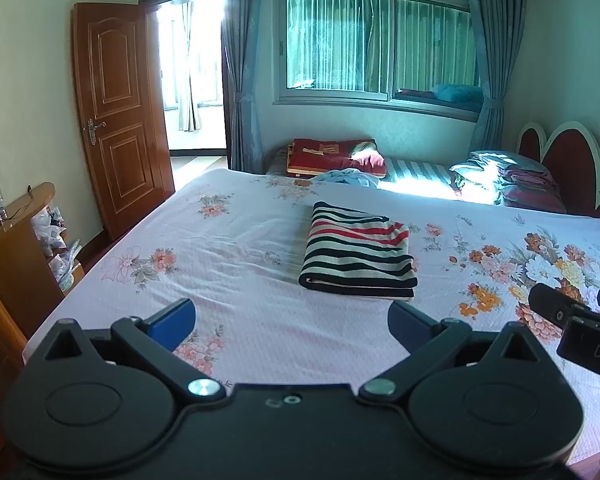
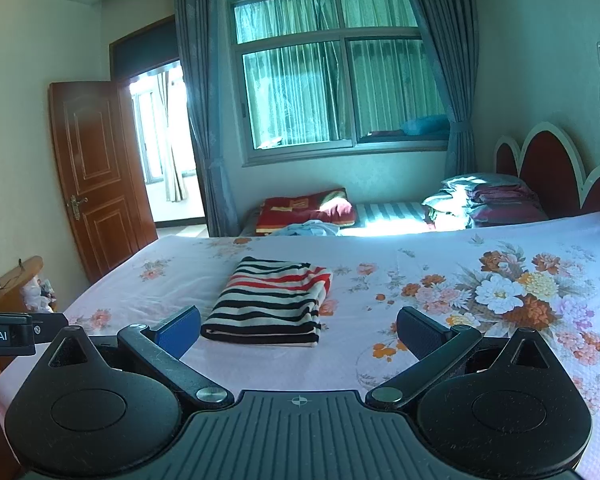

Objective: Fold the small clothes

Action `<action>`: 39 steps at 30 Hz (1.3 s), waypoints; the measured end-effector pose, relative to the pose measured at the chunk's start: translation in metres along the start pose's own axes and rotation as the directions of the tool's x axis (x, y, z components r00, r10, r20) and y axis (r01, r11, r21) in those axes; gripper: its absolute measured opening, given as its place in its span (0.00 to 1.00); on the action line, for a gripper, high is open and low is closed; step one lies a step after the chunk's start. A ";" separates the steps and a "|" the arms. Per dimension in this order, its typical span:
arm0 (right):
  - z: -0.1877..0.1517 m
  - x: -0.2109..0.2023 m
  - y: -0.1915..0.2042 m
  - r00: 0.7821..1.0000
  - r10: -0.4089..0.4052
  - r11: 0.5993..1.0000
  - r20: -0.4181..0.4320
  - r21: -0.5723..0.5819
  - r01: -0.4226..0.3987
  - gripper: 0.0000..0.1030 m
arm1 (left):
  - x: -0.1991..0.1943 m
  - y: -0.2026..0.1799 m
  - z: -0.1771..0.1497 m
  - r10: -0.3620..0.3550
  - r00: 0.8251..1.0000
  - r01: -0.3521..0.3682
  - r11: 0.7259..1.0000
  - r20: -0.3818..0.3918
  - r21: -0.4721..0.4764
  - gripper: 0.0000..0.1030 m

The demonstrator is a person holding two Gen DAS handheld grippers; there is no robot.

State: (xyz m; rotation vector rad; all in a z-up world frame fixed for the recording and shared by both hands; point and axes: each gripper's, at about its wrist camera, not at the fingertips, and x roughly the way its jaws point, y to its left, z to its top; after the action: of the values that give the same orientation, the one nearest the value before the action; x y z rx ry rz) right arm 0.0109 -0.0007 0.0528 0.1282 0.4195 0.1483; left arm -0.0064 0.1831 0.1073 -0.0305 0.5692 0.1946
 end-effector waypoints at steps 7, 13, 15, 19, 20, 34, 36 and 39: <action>0.000 0.000 0.000 1.000 0.004 1.000 0.001 0.000 -0.004 1.00 | 0.001 -0.001 0.000 0.000 1.000 0.000 1.000 0.000 0.002 0.99; -0.001 0.001 -0.001 1.000 0.003 1.000 -0.002 0.000 -0.003 1.00 | 0.001 0.000 0.000 0.000 1.000 0.000 1.000 -0.001 0.001 0.99; -0.001 0.001 -0.001 1.000 0.004 1.000 -0.003 0.000 -0.004 1.00 | 0.001 0.000 0.001 -0.002 1.000 0.002 1.000 -0.001 0.001 0.99; -0.001 0.001 0.000 1.000 0.003 1.000 -0.002 0.000 -0.003 1.00 | 0.002 0.000 0.000 0.002 1.000 -0.002 1.000 0.001 0.004 0.99; -0.001 0.001 -0.001 1.000 0.003 1.000 -0.002 0.000 -0.003 1.00 | 0.002 0.000 0.000 0.003 1.000 -0.003 1.000 0.001 0.005 0.99; -0.002 0.003 -0.002 1.000 0.008 1.000 -0.008 0.003 -0.008 1.00 | 0.007 -0.001 0.000 0.006 1.000 -0.006 1.000 -0.005 0.006 0.99; -0.001 0.005 -0.002 1.000 0.011 1.000 -0.012 0.003 -0.011 1.00 | 0.009 -0.001 0.000 0.006 1.000 -0.006 1.000 -0.008 0.004 0.99; -0.001 0.009 -0.002 1.000 0.014 1.000 -0.016 0.002 -0.014 1.00 | 0.012 -0.002 0.000 0.007 1.000 -0.007 1.000 -0.013 0.002 0.99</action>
State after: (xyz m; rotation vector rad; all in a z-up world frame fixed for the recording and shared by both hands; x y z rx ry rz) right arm 0.0184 -0.0012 0.0479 0.1314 0.4353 0.1624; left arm 0.0038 0.1834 0.1005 -0.0278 0.5827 0.2009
